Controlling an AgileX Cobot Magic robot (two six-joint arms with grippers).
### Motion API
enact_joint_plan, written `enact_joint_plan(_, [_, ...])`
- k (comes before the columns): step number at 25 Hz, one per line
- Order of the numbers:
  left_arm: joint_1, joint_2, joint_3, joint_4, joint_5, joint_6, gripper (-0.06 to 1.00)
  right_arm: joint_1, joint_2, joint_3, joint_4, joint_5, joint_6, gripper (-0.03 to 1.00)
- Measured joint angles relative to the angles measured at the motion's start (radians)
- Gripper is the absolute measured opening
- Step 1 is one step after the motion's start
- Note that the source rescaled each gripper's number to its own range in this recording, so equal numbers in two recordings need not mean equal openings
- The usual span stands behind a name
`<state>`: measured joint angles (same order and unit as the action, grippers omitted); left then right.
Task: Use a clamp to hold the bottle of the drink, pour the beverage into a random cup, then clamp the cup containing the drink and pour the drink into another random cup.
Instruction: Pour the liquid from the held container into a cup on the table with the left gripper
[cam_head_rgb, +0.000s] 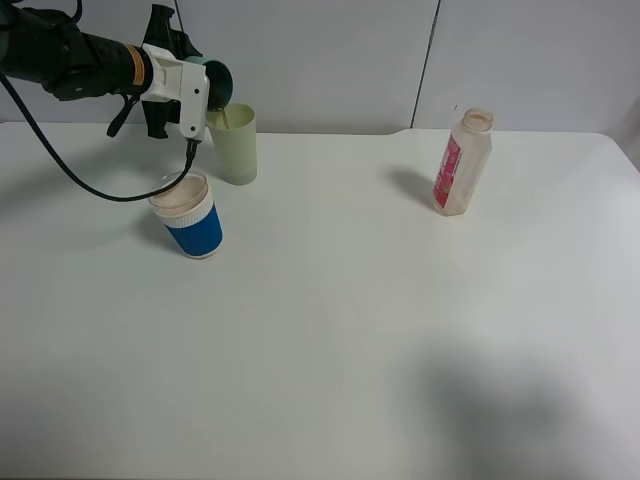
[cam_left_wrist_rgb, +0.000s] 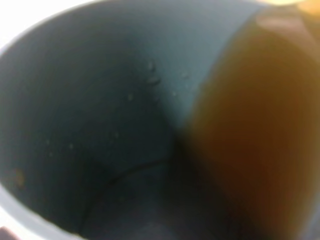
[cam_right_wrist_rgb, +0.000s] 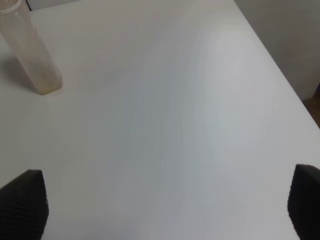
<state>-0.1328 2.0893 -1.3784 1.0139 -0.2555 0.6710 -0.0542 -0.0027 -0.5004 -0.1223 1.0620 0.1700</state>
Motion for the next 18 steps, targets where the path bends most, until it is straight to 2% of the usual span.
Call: enact_joint_plan(18, [0.000,0.000,0.000,0.000,0.000,0.003,0.01,0.000,0.000,0.000,0.000,0.000,0.000,0.97])
